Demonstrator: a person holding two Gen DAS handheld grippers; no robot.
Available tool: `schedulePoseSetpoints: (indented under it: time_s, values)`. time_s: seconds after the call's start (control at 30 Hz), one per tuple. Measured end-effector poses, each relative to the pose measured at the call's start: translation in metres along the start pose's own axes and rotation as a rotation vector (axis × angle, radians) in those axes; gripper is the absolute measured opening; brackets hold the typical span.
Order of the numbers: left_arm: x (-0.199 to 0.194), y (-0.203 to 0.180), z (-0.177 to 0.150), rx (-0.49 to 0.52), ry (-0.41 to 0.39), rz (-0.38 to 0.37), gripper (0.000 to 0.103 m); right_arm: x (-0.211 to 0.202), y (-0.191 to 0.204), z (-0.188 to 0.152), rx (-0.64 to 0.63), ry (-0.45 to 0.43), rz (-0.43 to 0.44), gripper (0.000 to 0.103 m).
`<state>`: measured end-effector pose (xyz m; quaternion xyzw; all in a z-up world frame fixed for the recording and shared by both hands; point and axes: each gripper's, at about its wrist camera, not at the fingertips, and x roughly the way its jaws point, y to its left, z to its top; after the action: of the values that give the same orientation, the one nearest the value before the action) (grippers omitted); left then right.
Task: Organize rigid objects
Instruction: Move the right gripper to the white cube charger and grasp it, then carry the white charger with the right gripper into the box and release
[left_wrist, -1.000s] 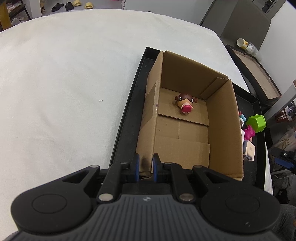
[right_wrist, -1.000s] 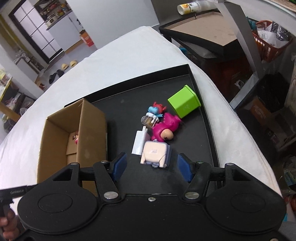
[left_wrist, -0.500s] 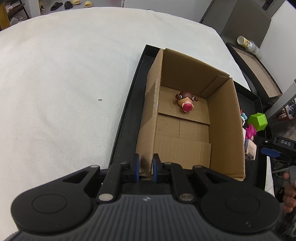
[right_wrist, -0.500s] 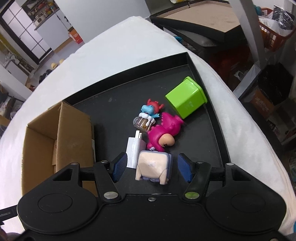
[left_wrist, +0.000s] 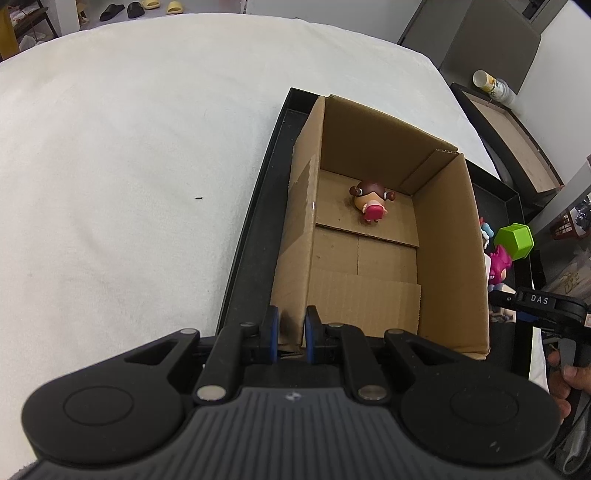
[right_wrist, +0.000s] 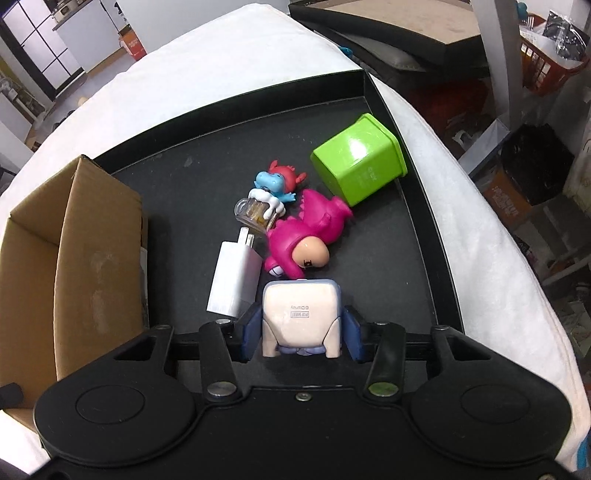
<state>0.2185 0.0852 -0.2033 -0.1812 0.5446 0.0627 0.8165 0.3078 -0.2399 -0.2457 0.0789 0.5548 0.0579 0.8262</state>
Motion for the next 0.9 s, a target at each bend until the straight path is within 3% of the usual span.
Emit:
schedulePoseSetpoints:
  time_s: [0.53,0.9]
  values:
    - [-0.003,-0.001,-0.002,0.008,-0.013,-0.006,0.012,-0.044,0.004,-0.002,0.031,-0.064,0.083,0.045]
    - [-0.007,0.003,-0.004,0.011,-0.019,-0.019,0.012,-0.067,0.024,0.004,-0.010,-0.101,0.082,0.045]
